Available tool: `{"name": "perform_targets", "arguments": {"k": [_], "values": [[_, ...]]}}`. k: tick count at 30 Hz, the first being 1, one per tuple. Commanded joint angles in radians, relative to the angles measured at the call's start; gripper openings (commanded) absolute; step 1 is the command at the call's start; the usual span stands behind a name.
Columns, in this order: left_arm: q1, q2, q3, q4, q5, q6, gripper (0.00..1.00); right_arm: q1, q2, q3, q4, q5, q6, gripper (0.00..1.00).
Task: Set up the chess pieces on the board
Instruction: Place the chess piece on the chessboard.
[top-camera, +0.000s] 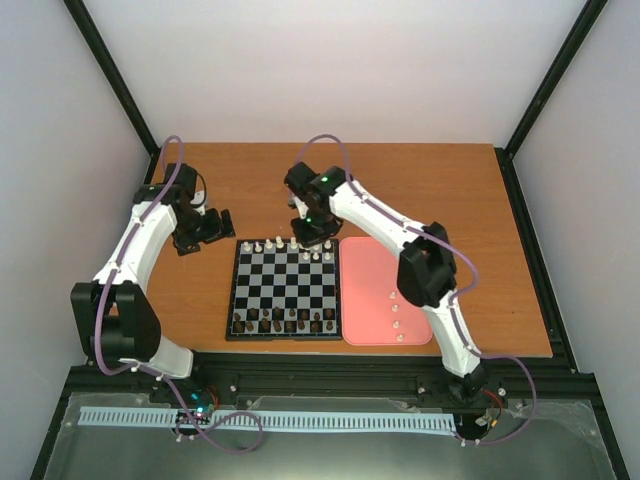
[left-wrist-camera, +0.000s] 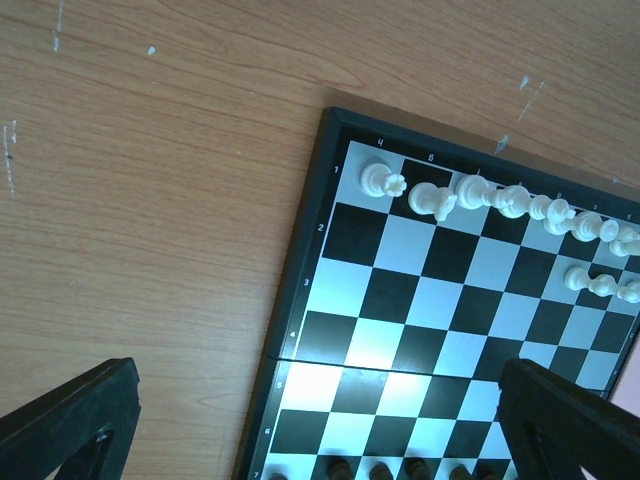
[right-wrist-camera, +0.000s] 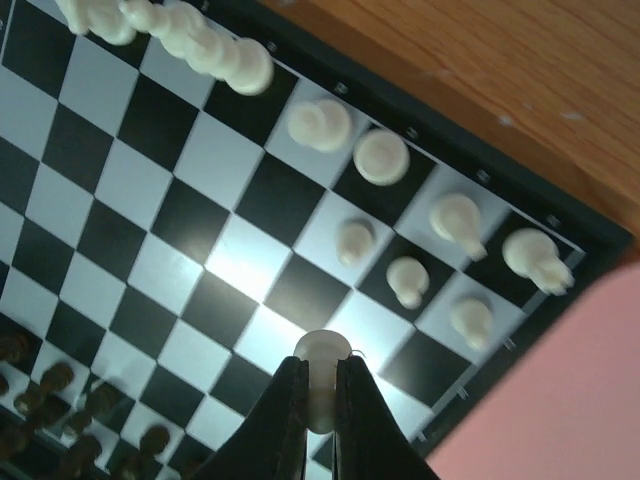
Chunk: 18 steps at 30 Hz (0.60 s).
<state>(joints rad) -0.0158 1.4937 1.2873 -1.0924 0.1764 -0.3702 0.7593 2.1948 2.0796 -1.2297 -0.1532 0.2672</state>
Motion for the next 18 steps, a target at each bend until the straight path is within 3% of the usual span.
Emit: {"name": "perform_targets", "arguments": {"k": [1,18], "values": [[-0.001,-0.052,-0.009,-0.001,-0.008,-0.006,1.0,0.032,0.097,0.174,-0.09,-0.033,0.007,0.03],[-0.001,-0.068,-0.043,0.014,0.018,-0.011,1.0,0.06,0.268,0.284,-0.05,-0.076,0.003,0.03]]}}
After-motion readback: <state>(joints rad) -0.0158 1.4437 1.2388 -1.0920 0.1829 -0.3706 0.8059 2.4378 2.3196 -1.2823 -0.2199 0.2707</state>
